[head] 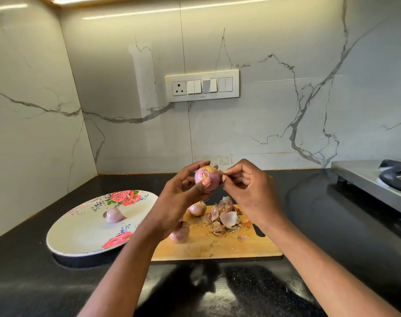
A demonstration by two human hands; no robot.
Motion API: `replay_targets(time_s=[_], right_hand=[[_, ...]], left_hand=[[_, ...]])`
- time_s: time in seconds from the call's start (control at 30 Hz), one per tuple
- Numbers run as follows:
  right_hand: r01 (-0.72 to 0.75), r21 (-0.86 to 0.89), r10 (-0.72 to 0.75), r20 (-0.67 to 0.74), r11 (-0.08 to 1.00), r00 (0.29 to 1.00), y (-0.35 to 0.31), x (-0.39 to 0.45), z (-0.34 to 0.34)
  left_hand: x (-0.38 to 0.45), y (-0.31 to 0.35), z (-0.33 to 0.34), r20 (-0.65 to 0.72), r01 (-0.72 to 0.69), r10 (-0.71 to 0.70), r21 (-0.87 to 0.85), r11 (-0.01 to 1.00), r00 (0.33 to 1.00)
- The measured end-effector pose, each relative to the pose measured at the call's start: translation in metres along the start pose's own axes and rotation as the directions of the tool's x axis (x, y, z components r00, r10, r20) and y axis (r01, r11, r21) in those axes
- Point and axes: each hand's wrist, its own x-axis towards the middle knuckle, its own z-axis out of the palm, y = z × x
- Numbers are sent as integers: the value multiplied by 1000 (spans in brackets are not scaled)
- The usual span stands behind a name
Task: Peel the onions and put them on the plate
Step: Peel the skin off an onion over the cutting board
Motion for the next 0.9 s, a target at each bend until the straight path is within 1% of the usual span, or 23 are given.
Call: replay_targets(time_s=[0.23, 0.37, 0.53, 0.9], right_hand=[[-104, 28, 104, 20, 994, 994, 2, 2, 1], [-147, 1, 147, -4, 989, 989, 3, 1, 0], [-207, -37, 206, -34, 978, 978, 5, 1, 1], [-239, -37, 238, -26, 970, 971, 1, 1, 4]], left_hand=[[2, -2, 1, -11, 124, -127, -131, 983, 992], [2, -2, 0, -22, 152, -160, -206, 967, 987], [1, -1, 3, 11, 178, -180, -223, 958, 984], [1, -5, 1, 21, 188, -187, -170, 967, 982]])
